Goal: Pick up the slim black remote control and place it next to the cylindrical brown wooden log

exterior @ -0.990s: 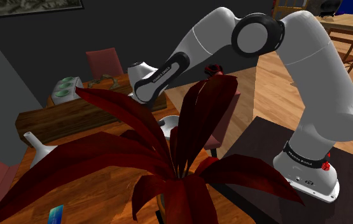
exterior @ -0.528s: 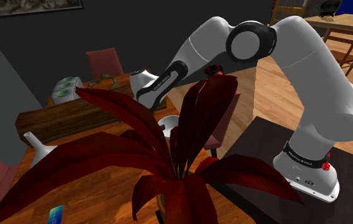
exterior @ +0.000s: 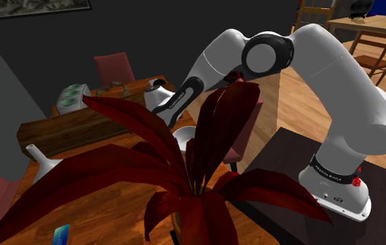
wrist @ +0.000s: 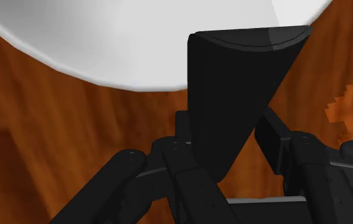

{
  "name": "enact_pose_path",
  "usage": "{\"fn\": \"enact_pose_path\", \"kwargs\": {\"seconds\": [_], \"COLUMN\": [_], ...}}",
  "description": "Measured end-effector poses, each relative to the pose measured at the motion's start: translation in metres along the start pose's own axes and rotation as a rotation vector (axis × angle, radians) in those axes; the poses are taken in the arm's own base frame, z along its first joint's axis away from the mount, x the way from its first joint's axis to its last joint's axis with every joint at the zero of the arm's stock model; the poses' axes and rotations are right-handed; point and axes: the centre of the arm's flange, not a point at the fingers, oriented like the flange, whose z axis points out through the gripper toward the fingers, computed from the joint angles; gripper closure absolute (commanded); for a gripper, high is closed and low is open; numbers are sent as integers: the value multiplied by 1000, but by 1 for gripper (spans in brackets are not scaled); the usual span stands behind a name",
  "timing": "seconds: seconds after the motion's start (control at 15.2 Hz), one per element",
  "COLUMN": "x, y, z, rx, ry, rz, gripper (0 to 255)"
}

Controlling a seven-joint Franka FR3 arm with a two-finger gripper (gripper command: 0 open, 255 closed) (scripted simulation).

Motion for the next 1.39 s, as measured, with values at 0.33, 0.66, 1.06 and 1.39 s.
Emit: {"fn": "enact_pose_path", "kwargs": {"seconds": [0.33, 0.66, 1.06, 1.39], "x": [1, 4, 4, 0], "y": [4, 6, 6, 4], "z": [24, 41, 43, 51], "rx": [-1, -6, -6, 2], "ry": [2, 9, 10, -3], "rz": [-1, -2, -2, 1], "gripper": [255, 255, 0, 0]}}
